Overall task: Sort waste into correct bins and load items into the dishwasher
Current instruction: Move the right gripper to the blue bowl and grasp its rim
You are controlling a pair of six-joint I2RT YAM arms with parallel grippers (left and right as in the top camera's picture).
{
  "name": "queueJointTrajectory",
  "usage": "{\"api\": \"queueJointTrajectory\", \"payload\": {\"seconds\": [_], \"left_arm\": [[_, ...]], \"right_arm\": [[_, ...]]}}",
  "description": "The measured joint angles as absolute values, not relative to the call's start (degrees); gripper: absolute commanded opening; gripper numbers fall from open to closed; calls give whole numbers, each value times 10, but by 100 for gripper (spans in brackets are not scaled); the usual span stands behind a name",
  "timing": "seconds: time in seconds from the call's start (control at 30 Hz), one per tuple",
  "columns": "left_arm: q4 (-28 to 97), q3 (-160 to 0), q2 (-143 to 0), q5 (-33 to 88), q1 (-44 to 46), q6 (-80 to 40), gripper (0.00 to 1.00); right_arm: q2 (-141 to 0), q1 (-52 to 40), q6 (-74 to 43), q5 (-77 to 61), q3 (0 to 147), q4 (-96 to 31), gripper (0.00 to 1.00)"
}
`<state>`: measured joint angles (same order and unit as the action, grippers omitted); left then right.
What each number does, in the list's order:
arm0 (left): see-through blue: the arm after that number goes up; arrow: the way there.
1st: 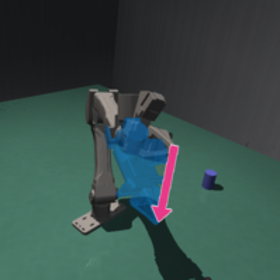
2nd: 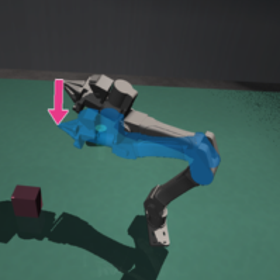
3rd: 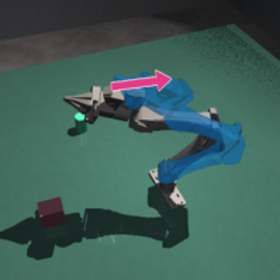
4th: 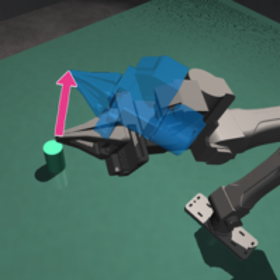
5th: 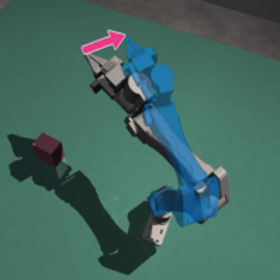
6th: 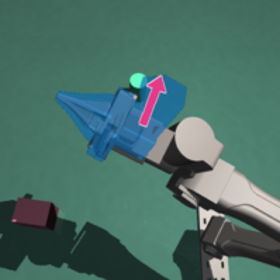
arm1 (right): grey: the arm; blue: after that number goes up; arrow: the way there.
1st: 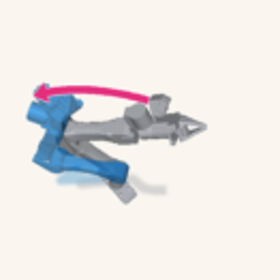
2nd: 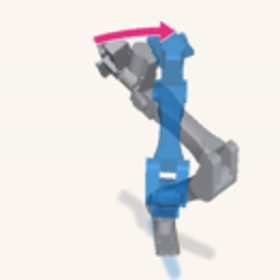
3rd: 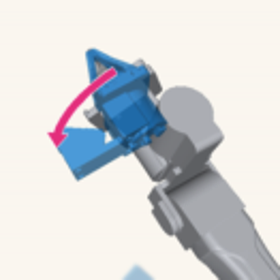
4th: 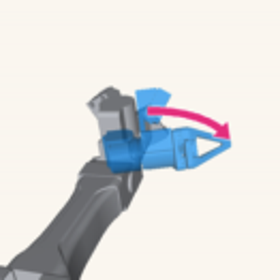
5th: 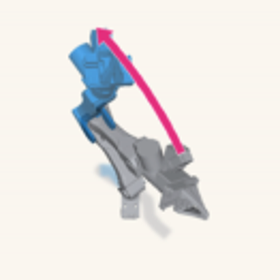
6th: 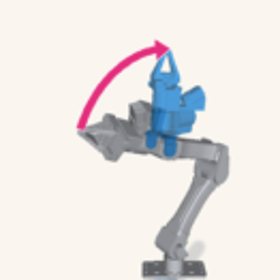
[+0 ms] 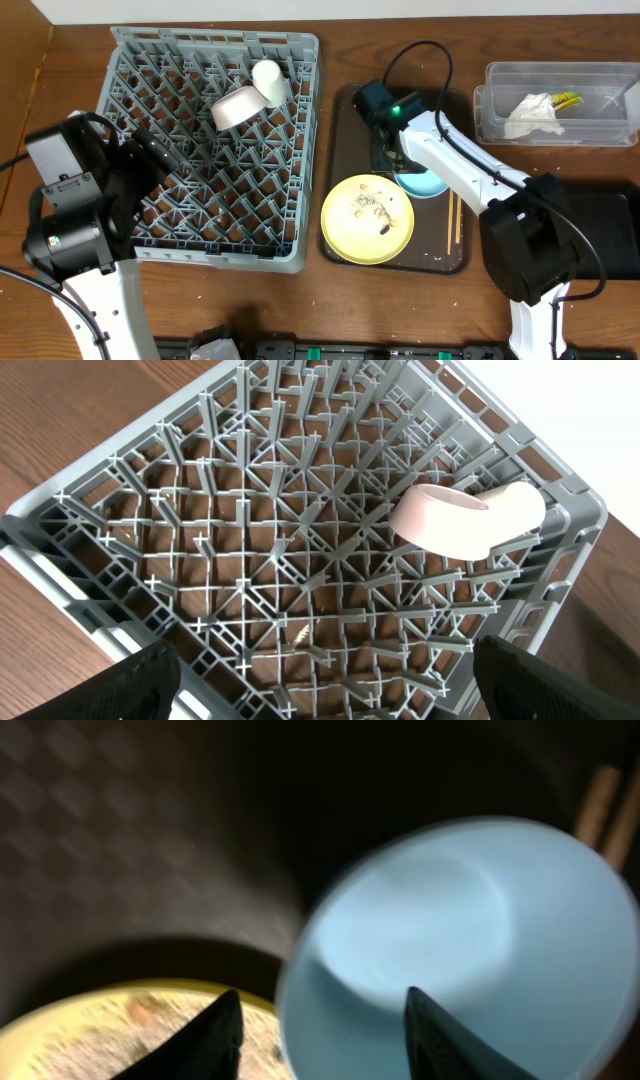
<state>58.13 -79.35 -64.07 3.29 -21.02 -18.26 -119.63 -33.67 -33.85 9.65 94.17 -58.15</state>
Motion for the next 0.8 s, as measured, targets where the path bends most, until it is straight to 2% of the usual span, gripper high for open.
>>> {"api": "queueJointTrajectory", "payload": {"seconds": [0.2, 0.3, 0.53, 0.7, 0.8], "left_arm": [[581, -794, -641, 33, -210, -183, 95], [582, -794, -641, 33, -210, -183, 95], [582, -794, -641, 33, -210, -183, 95], [581, -794, -641, 33, -210, -183, 95], [581, -794, -641, 33, -210, -183, 95]], "right_arm": [[-1196, -338, -339, 78, 900, -516, 31], [-1196, -338, -344, 77, 867, -499, 1], [-1196, -338, -355, 86, 890, -514, 1], [-1195, -338, -355, 69, 997, -523, 1], [-1191, -344, -355, 24, 1058, -470, 1]]}}
